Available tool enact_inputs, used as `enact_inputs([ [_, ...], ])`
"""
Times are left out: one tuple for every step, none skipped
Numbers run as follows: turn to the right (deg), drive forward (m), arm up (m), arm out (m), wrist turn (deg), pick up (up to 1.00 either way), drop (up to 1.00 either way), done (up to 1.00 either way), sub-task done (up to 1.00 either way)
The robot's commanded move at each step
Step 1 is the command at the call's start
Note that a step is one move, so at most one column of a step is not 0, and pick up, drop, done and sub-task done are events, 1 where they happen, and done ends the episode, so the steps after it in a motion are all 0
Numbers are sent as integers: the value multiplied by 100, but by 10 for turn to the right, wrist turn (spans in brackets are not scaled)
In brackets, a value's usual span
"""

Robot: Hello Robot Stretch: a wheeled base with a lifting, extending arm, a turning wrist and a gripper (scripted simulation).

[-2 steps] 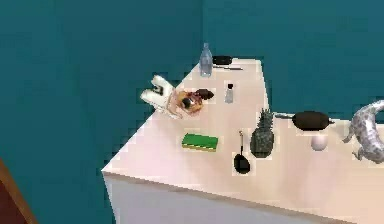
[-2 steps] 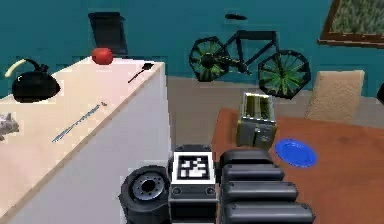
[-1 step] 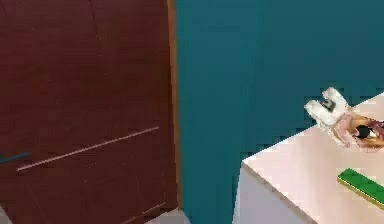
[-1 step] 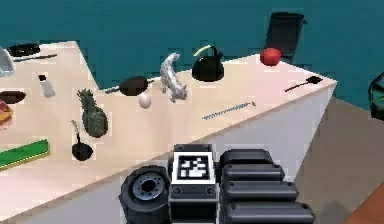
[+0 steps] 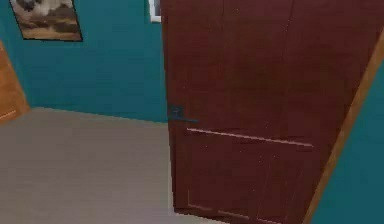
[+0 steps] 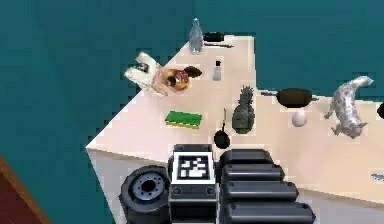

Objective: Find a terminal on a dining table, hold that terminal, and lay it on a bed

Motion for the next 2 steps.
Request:
enact_inputs([
  [-270, 0, 0, 0, 0, 0, 0, 0, 0],
  [0, 100, 0, 0, 0, 0, 0, 0, 0],
])
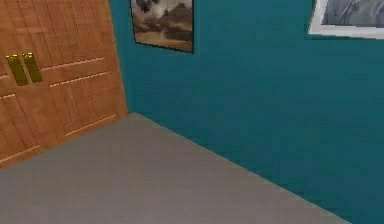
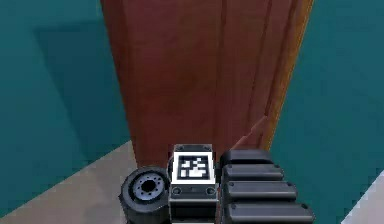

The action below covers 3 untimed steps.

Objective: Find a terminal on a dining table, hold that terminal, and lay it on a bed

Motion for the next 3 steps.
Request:
enact_inputs([
  [-210, 0, 0, 0, 0, 0, 0, 0, 0],
  [0, 5, 0, 0, 0, 0, 0, 0, 0],
  [450, 0, 0, 0, 0, 0, 0, 0, 0],
])
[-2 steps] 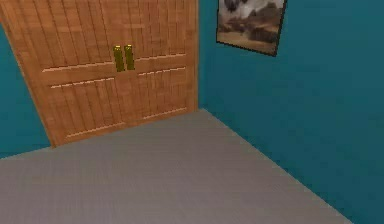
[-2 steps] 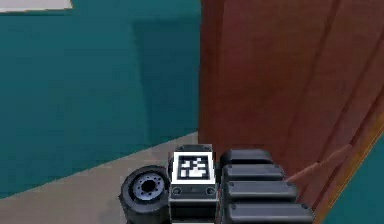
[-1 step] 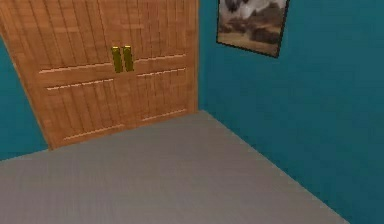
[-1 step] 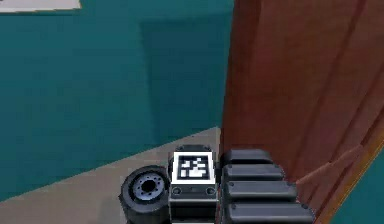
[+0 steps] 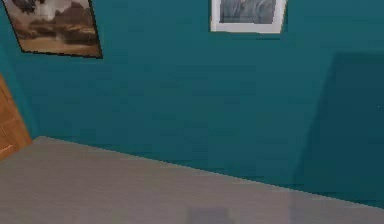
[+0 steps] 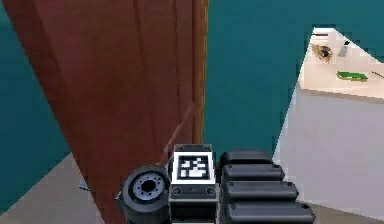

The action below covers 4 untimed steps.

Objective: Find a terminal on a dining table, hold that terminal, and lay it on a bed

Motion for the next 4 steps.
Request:
enact_inputs([
  [120, 0, 0, 0, 0, 0, 0, 0, 0],
  [0, 50, 0, 0, 0, 0, 0, 0, 0],
  [-330, 0, 0, 0, 0, 0, 0, 0, 0],
  [-30, 0, 0, 0, 0, 0, 0, 0, 0],
])
